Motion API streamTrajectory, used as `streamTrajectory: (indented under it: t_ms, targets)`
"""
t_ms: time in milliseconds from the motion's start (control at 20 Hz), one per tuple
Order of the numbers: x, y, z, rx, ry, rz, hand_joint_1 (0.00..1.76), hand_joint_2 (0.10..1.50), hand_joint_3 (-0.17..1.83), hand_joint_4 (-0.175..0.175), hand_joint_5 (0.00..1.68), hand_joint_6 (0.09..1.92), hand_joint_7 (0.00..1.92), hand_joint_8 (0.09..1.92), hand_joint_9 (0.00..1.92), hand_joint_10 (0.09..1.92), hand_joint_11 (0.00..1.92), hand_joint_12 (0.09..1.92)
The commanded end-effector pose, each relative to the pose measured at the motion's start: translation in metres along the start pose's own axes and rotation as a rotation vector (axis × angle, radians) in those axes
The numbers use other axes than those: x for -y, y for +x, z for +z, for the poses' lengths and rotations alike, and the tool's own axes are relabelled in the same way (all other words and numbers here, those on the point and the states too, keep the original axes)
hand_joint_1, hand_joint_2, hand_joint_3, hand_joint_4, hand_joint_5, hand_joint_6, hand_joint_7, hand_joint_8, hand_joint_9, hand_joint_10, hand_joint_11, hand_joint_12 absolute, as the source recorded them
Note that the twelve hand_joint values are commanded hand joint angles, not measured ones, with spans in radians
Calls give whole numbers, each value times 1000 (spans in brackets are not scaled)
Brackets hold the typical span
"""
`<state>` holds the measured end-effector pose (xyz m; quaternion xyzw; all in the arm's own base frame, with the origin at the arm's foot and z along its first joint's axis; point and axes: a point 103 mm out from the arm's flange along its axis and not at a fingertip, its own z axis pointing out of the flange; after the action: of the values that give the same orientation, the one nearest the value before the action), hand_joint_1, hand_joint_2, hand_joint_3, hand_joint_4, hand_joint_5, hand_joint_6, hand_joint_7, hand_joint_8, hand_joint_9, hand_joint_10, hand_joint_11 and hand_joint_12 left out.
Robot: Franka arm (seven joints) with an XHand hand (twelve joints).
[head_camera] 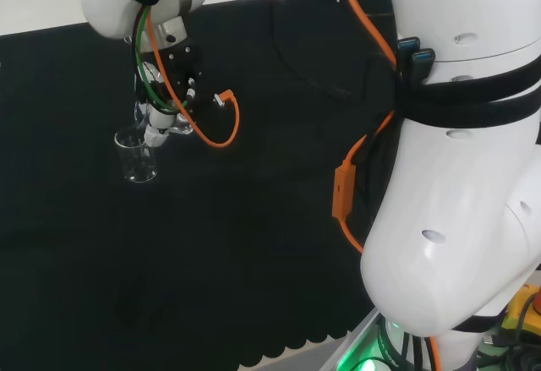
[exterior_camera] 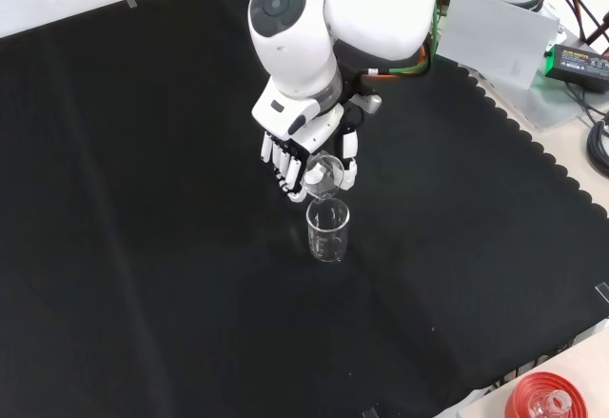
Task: Pour the water from the handheld beaker into the one on the table.
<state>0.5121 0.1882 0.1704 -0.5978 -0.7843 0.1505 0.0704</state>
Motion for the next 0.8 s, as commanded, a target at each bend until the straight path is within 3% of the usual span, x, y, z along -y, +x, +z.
streamTrajectory:
  t_ms: [50, 800]
  targets:
    - [0, 4, -2, 51, 9, 1, 1092, 993, 48, 175, 1207, 656, 1425, 161, 1324, 210, 927, 1037]
    - [0, 6, -3, 153, 36, 27, 1092, 987, 57, 175, 1210, 652, 1429, 155, 1330, 202, 933, 1032]
